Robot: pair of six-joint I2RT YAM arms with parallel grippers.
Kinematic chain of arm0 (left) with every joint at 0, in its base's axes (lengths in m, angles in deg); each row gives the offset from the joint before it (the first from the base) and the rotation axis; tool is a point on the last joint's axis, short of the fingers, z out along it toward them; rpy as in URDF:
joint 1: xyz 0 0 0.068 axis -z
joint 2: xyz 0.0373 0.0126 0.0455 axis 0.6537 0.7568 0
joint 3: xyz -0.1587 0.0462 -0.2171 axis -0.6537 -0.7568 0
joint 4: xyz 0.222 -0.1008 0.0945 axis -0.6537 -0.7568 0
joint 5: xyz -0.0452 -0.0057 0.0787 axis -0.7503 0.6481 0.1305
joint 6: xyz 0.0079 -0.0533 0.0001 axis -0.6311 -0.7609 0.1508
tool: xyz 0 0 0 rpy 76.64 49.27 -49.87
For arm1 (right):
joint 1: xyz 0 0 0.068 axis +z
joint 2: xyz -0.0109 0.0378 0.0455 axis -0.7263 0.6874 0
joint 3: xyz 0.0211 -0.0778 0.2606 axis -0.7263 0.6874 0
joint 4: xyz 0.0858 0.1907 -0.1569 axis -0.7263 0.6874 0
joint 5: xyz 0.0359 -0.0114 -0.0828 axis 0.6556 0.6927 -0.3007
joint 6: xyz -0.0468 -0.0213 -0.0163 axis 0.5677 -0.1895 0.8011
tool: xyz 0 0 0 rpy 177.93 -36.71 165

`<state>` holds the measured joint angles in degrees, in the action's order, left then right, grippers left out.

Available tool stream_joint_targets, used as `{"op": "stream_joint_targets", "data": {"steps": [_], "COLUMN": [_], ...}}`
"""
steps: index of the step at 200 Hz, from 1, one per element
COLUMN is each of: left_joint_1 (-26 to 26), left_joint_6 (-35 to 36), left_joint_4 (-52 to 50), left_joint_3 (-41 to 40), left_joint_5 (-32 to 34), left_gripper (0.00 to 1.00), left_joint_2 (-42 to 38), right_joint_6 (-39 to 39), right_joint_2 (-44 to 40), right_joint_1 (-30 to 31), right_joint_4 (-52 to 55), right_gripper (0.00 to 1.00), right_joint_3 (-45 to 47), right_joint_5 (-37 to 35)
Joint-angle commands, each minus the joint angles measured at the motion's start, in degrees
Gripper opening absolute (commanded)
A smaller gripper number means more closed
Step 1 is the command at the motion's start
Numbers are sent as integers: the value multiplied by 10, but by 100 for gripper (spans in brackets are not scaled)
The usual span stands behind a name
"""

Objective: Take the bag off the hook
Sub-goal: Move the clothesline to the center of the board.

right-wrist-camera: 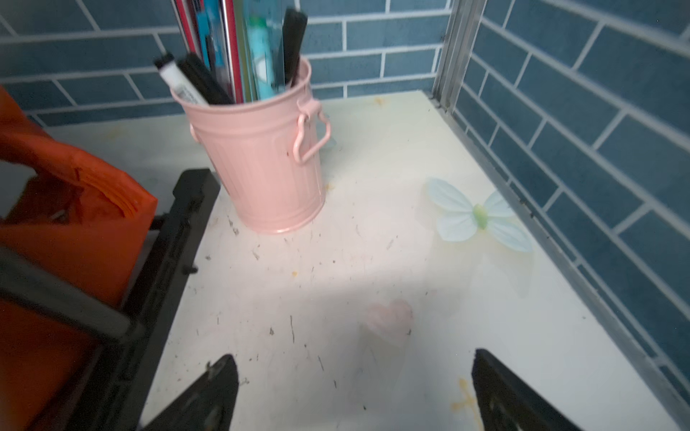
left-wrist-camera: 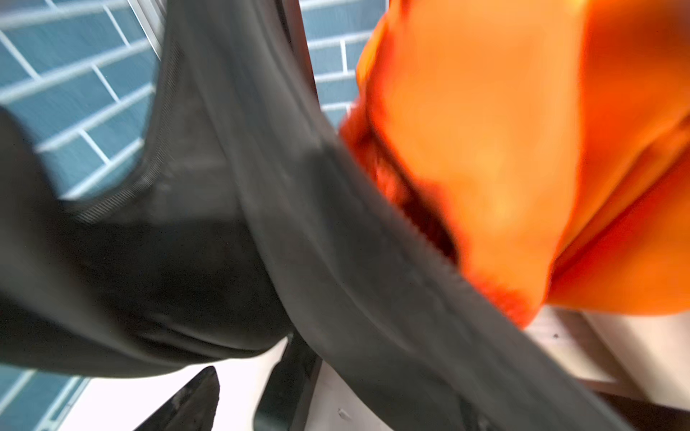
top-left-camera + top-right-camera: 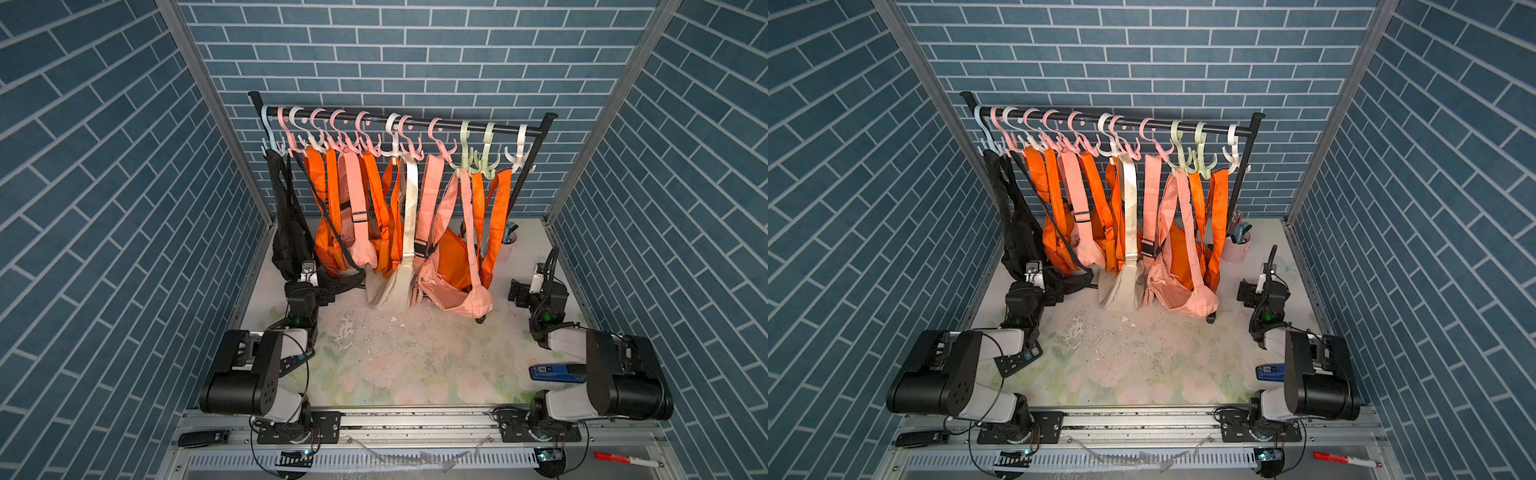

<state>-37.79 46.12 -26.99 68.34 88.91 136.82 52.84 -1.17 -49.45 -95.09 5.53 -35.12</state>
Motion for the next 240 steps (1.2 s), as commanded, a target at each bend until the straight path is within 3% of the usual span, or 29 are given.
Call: {"op": "stream_joint_targets", "data": {"steps": [1,25,57,119,160,197,240], "left_joint_1": [0,0,0,1,1,0,0], "left_joint_6": [1,-9,-39,-107,-154,-180,-233], "left_joint_4": [-48,-104,-274,-434,-476,-533,-522], "left_joint_3": [-3,6,63,119,161,183,155], "left_joint_5": [2,6,-5,-160,-227,-247,-292], "left_gripper": [99,99,99,99,99,99,99], "left_joint_2": [-59,-143,-257,-443,-496,-506,-513], "right_joint_6": [-14,-42,-70,-92,-105,-151,-149], "right_joint_2": [-41,-101,-185,-314,-324,-292,-237], "right_joint_1": [4,4,4,5,7,11,25], "right_joint_4": [58,120,238,400,465,442,457], "right_gripper": [96,95,93,90,78,62,63], "right_joint_3": [-14,-27,-71,-157,-239,-274,-339], "right_joint_5": [-28,-27,-15,87,177,255,285]}}
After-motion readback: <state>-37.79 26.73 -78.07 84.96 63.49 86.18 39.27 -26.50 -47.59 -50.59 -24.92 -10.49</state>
